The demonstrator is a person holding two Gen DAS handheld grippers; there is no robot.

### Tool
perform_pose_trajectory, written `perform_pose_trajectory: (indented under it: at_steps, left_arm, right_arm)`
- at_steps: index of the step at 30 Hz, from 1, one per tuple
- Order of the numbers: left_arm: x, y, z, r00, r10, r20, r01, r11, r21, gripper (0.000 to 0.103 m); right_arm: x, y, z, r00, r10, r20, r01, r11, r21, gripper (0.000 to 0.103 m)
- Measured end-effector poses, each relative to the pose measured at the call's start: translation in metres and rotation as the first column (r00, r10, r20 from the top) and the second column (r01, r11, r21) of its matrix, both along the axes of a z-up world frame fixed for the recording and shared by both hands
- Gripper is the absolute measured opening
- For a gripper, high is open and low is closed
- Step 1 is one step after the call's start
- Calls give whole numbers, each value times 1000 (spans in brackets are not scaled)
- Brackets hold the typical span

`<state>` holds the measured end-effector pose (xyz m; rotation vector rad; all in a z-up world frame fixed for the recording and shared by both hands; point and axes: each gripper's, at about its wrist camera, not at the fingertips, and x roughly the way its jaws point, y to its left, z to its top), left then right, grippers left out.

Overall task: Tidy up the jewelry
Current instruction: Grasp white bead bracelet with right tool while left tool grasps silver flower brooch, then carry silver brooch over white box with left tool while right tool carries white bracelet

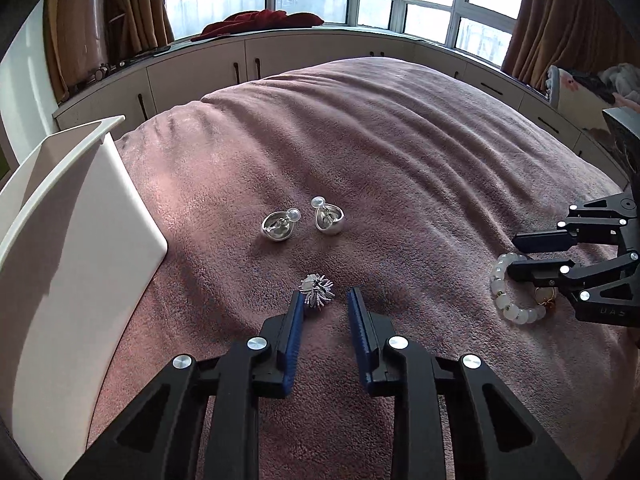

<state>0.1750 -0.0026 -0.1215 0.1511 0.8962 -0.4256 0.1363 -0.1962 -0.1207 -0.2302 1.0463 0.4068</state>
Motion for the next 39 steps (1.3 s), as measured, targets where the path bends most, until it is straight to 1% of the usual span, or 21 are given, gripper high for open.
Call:
perform_pose_trajectory:
  at_steps: [1, 2, 3, 4, 8, 12, 18, 23, 29, 34, 39]
  left_arm:
    - [1, 0, -1, 1000, 3, -5, -3, 1000, -2, 24]
    - [2, 1, -1, 1000, 10, -8, -10, 1000, -5, 19]
    - [4, 3, -1, 1000, 17, -14, -17, 1000, -13, 18]
    - [5, 5, -1, 1000, 19, -19, -19, 999, -26, 18]
    - [2, 7, 2, 999, 31, -6, -31, 999, -22, 18]
    - [-4, 11, 9, 999, 38, 5, -38, 999, -27, 18]
    - [-21, 27, 31, 998, 49, 45, -48, 998, -36, 18]
    - [-39, 44, 52, 995, 56, 81, -54, 998, -34, 18]
    - [-63, 72, 86, 986, 91, 142, -84, 995, -57, 18]
    - [-82, 96, 111, 978, 109, 180, -101, 994, -49, 18]
    - [-96, 126, 137, 965, 138, 223, -133, 990, -38, 18]
  right_arm:
    - [-1, 0, 0, 1000, 1, -2, -1, 1000, 6, 20]
    - [-2, -1, 1, 1000, 2, -1, -2, 1000, 13, 18]
    - [-2, -1, 2, 1000, 0, -2, 0, 1000, 22, 16]
    - [-2, -3, 4, 1000, -4, -1, 4, 999, 34, 13]
    - [-4, -10, 10, 1000, -24, -1, 24, 996, 89, 11]
    - [-10, -14, 20, 999, -35, 29, 31, 994, 109, 11]
    - [-17, -15, 36, 995, -50, 81, 40, 991, 127, 11]
    - [-22, -14, 51, 993, -62, 96, 45, 983, 176, 11]
    - [-19, -7, 81, 990, -77, 122, 45, 968, 249, 11]
    - [-13, 9, 113, 986, -73, 149, 27, 956, 292, 11]
    - [-6, 32, 150, 985, -57, 165, -8, 930, 369, 11]
